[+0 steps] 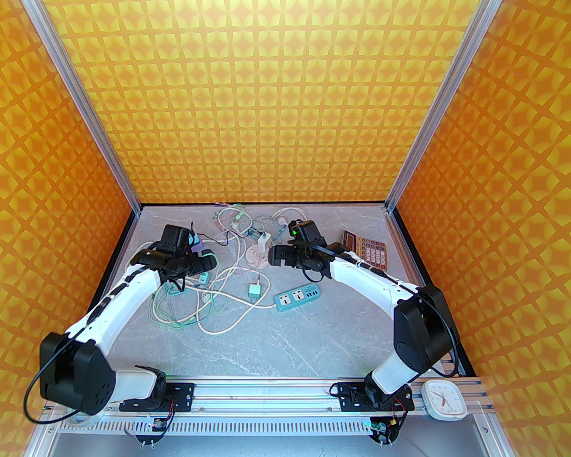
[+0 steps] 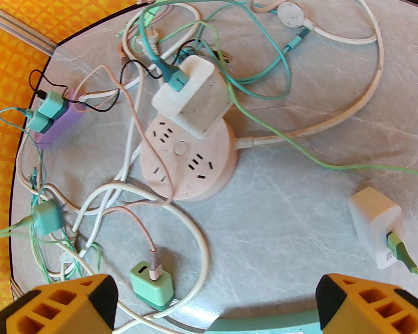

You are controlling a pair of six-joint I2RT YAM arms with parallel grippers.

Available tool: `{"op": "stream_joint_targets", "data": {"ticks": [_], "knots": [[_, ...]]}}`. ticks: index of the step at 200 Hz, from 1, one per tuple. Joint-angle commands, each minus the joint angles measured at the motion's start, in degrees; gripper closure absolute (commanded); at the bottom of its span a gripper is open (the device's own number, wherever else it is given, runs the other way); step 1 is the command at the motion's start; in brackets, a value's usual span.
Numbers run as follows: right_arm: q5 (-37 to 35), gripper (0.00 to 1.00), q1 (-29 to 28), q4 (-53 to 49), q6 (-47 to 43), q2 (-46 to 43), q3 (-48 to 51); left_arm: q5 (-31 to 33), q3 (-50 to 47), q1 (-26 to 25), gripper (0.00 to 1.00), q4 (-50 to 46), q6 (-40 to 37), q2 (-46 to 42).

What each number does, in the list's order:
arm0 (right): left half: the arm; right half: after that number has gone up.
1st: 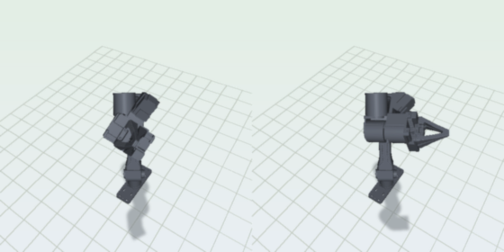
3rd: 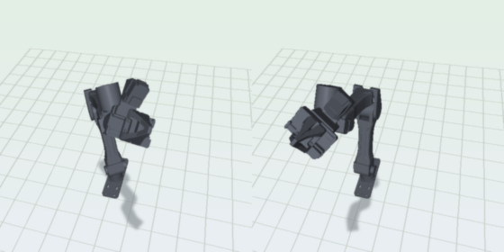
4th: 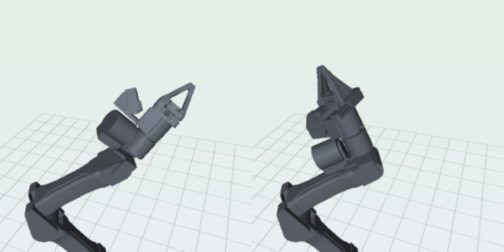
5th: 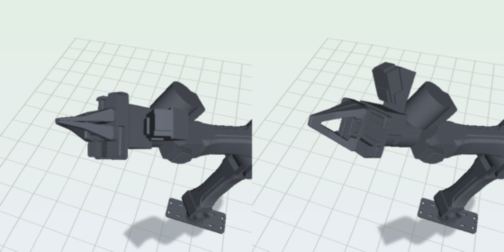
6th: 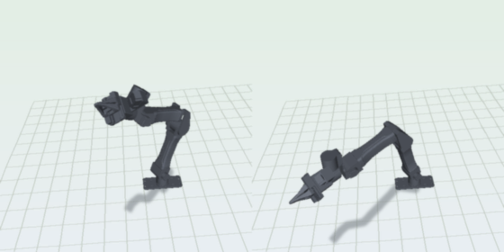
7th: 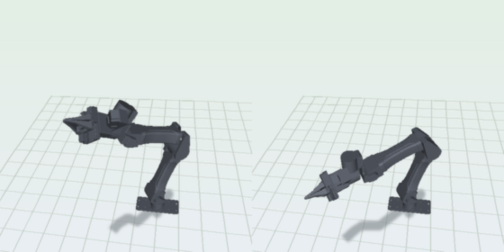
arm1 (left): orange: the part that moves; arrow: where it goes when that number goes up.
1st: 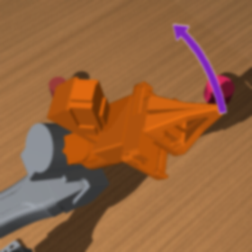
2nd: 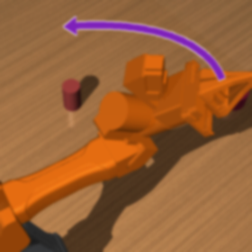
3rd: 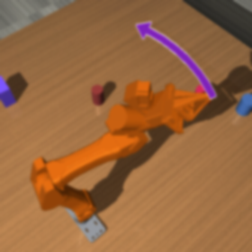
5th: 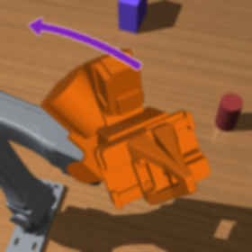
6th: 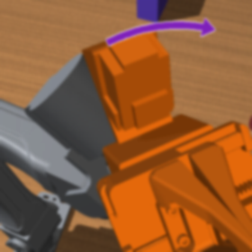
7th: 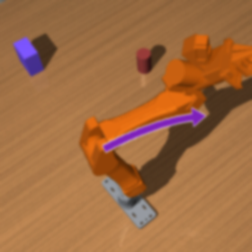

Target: Pull the plug off the socket

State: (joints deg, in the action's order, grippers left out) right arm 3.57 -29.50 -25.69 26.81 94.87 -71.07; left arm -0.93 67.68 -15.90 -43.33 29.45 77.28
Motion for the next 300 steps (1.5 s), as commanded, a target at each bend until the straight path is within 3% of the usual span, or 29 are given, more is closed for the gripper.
{"op": "stream_joint_targets", "data": {"ticks": [1,47,93,119,145,159,180,211,252,300], "knots": [[-0.96,0.01,-0.2,-1.59,1.16,1.95,-2.49,1.14,4.67,-0.36,0.01,-0.23,-2.21,-0.21],[0.37,0.02,-0.52,-1.07,2.14,2.95,-2.41,1.82,8.94,1.01,0.01,-0.78,-6.97,7.88],[3.19,0.01,-2.66,1.27,-0.59,2.82,-1.9,2.3,11.44,5.46,0.01,-1.48,-9.25,14.53],[6.24,0.01,-4.85,7.4,-2.62,1.58,0.83,2.73,13.18,6.99,0.01,-2.81,-10.46,17.61],[13.44,0.02,-6.36,21.8,-2.42,0.56,6.16,2.72,14.87,7.45,0.01,-4.53,-11.52,20.47],[15.08,0.09,-8.01,28.99,-2.33,1.35,7.71,2.61,15.03,7.39,0.01,-4.5,-11.87,20.7],[17.21,0.31,-10.01,36.53,-2.22,5.64,5.71,1.86,16.57,7.42,0.01,-5.65,-12.36,20.72],[20.34,0.52,-11.35,41.14,-1.79,13.93,-1.22,1.17,18.51,7.42,0.01,-7.52,-13.19,20.64],[21.68,0.49,-12.25,42.67,-2.89,21.54,-10.21,0.04,19.95,7.38,0.01,-9.57,-14.27,21.07],[22.52,0.48,-12.25,39.71,-4.67,26.41,-16.94,-0.2,28.95,7.38,0.01,-14.31,-16.04,24.24]]}}
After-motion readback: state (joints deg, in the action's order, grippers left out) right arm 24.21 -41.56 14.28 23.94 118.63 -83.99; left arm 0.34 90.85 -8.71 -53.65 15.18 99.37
